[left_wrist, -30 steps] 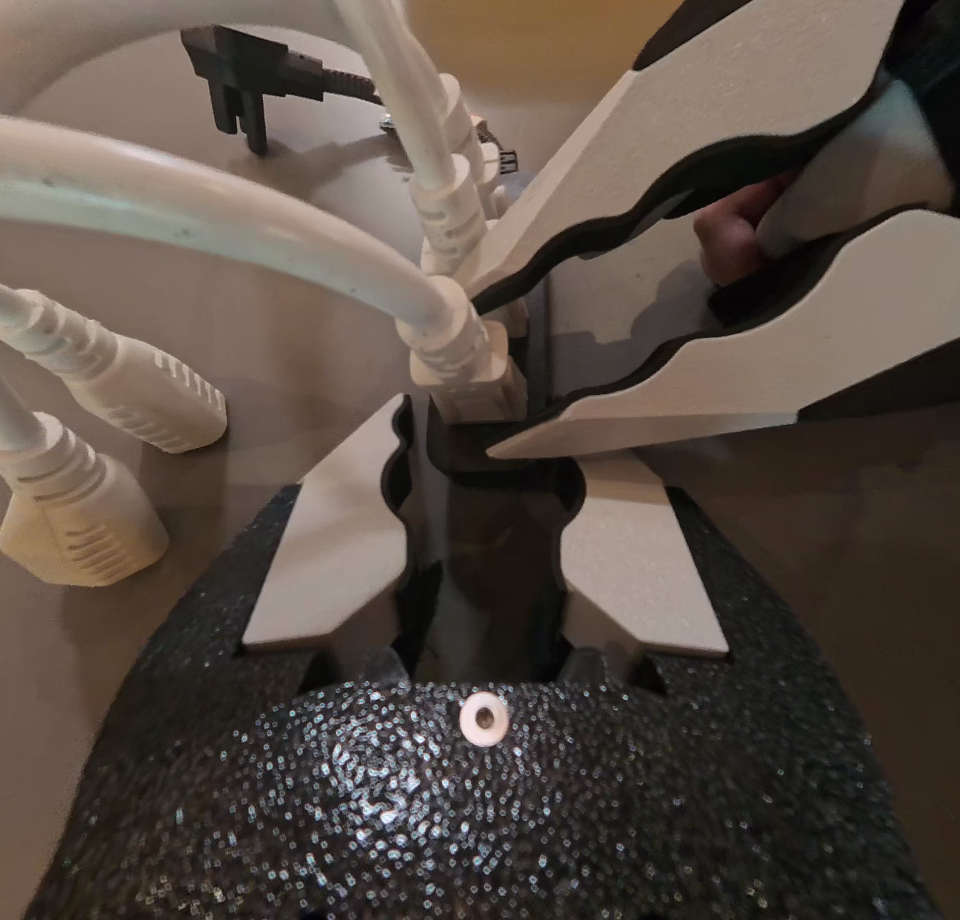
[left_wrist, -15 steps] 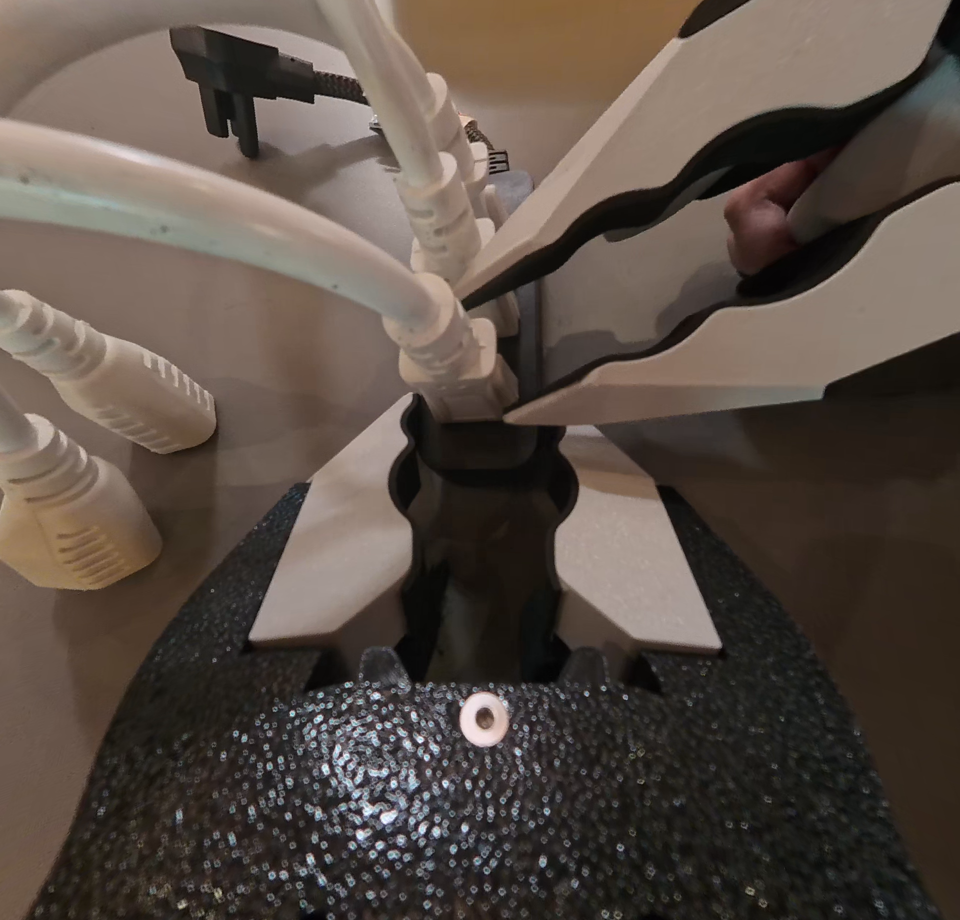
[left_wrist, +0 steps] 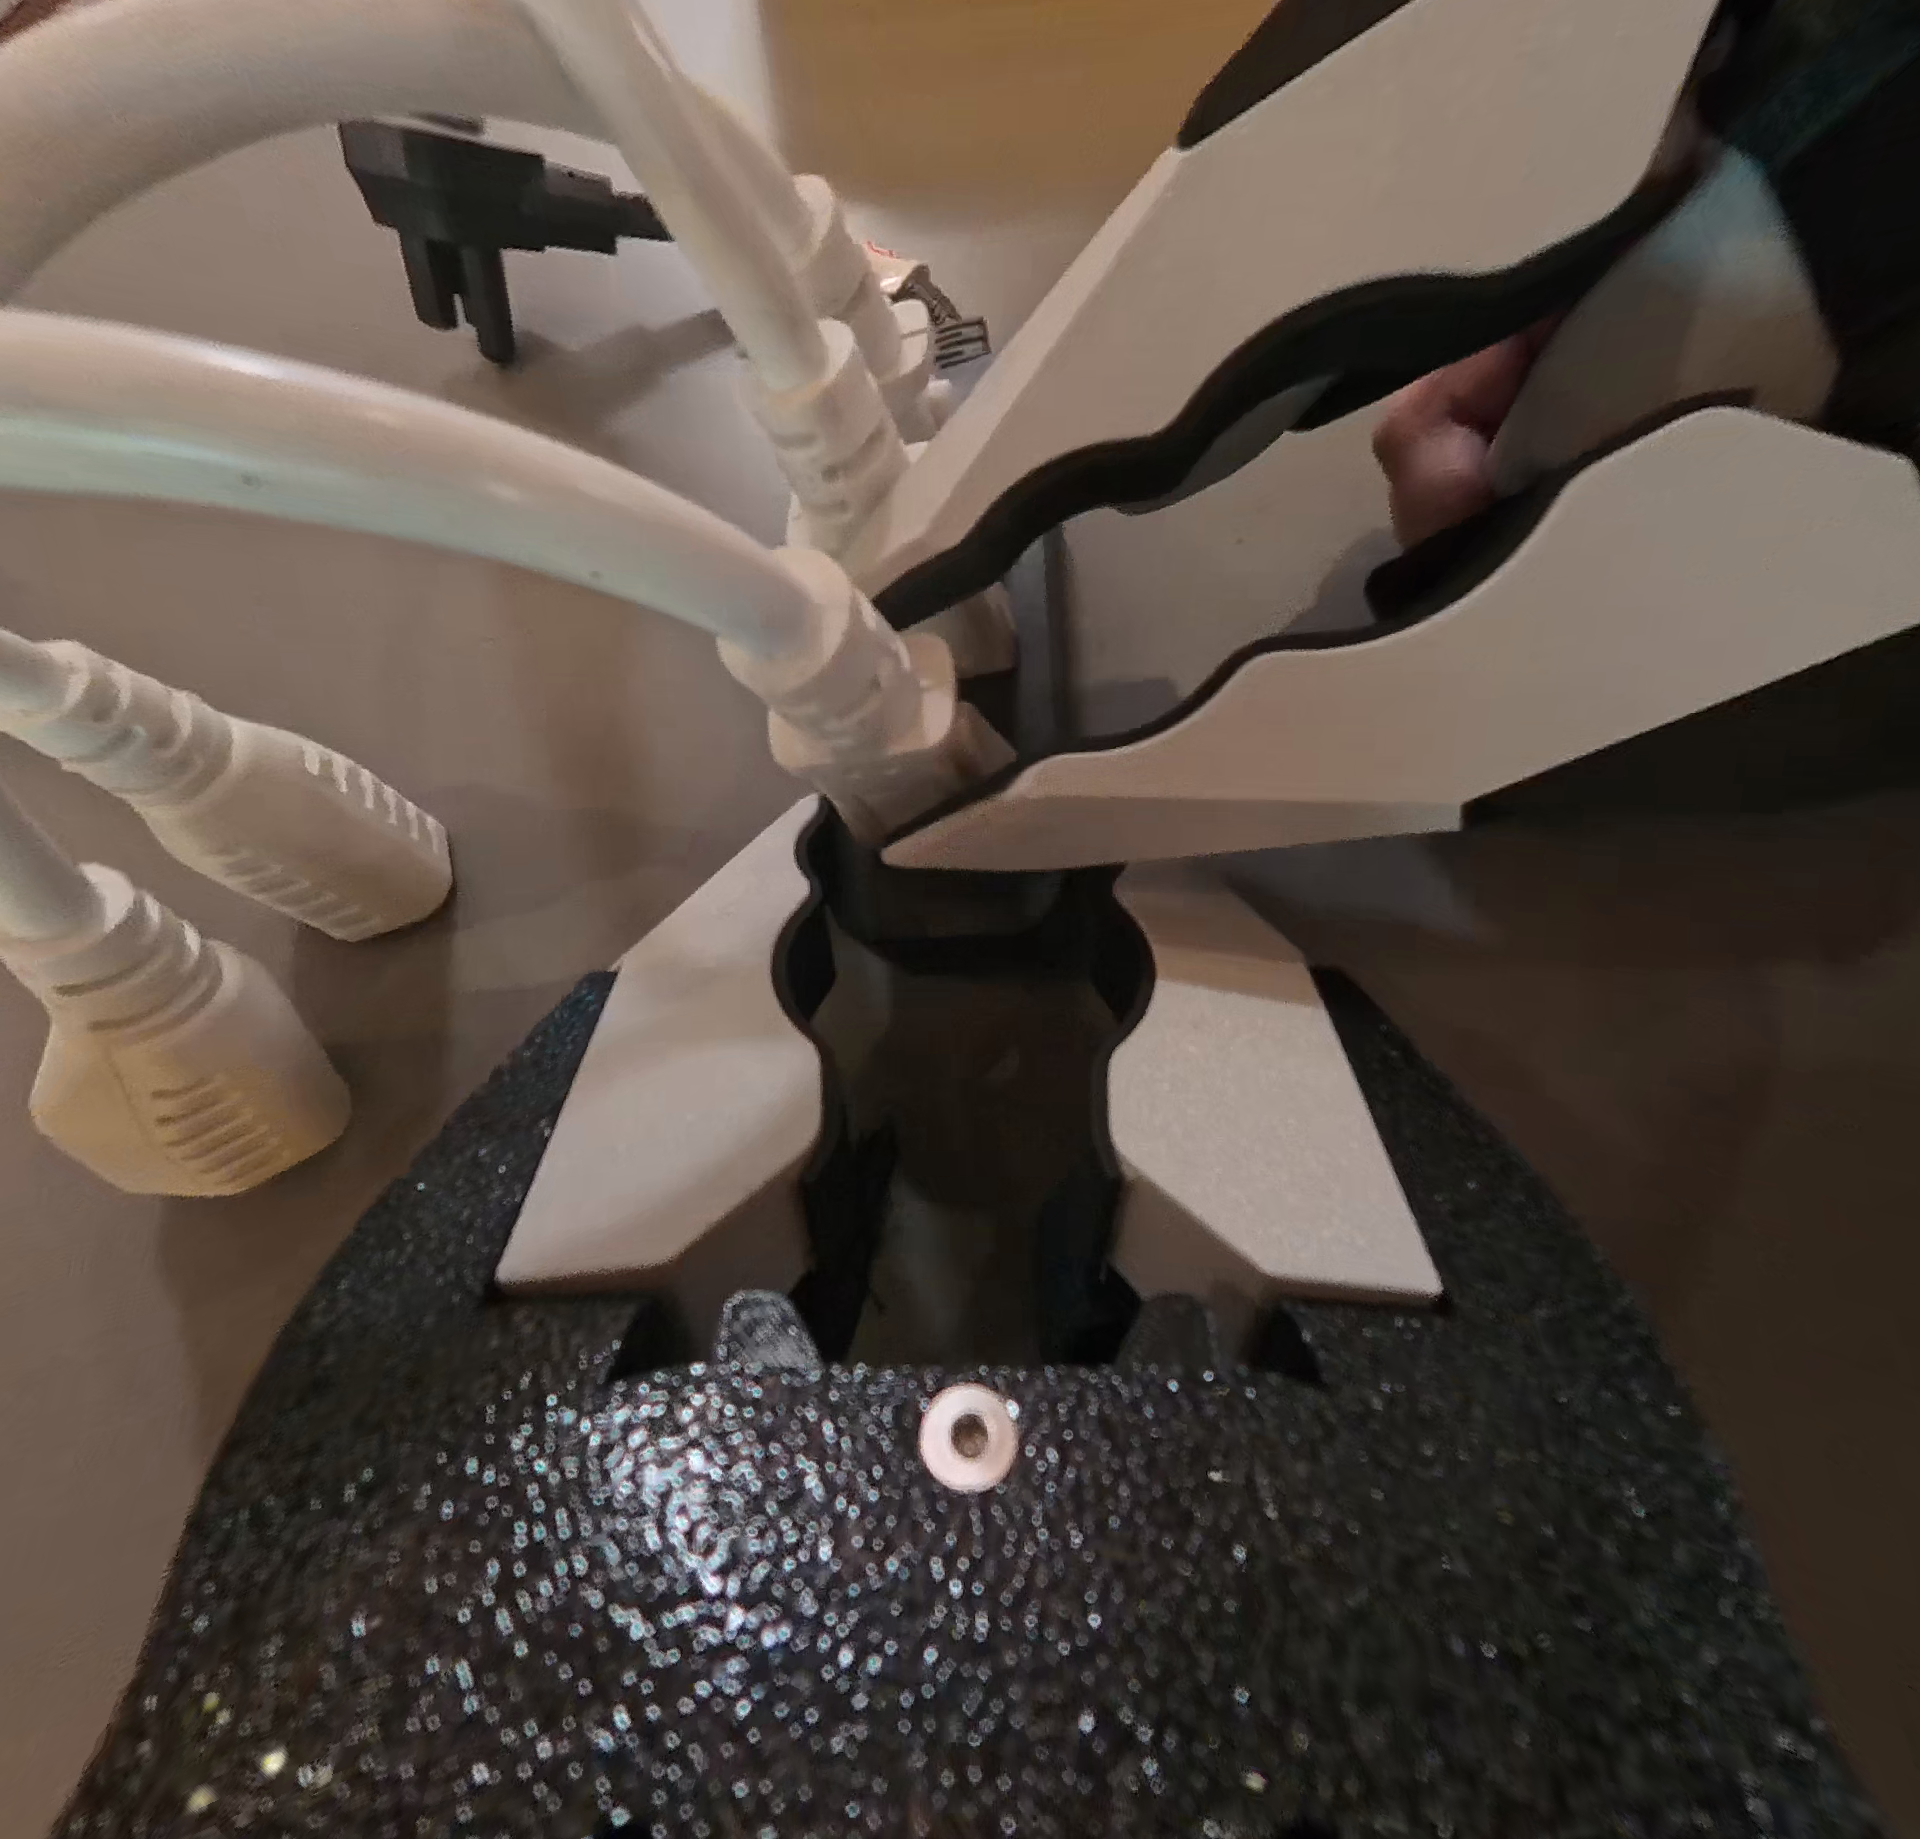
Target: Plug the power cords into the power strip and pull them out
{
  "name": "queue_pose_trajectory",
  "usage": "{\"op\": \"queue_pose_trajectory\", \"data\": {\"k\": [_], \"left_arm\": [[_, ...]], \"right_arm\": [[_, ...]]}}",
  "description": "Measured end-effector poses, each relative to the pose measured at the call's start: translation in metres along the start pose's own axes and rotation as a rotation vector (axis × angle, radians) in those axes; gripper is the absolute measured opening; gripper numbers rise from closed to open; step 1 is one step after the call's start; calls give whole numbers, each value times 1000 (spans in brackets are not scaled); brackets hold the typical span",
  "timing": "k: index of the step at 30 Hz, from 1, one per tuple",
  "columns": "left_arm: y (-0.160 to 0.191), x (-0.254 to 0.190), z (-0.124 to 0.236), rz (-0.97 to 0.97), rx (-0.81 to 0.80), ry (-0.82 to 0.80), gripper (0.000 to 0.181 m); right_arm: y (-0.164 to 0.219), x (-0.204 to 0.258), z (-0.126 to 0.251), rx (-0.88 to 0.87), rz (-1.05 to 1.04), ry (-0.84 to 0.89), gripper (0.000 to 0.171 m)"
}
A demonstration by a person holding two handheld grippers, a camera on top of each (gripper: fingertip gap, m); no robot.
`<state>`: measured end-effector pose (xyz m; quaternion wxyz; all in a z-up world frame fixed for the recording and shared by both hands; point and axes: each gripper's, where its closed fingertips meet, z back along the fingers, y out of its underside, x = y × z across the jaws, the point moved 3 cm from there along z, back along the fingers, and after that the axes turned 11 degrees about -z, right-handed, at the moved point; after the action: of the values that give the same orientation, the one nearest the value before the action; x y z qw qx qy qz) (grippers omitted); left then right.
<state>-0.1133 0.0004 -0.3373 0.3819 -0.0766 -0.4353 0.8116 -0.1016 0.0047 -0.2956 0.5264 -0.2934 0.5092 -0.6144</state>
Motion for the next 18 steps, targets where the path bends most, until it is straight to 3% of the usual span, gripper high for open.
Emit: {"op": "queue_pose_trajectory", "data": {"k": [9, 18], "left_arm": [[-6, -3, 3, -133, -39, -61, 46], [-9, -3, 0, -111, -45, -65, 50]], "right_arm": [[-4, -2, 6, -47, -54, -32, 20], [1, 1, 2, -3, -43, -74, 19]]}}
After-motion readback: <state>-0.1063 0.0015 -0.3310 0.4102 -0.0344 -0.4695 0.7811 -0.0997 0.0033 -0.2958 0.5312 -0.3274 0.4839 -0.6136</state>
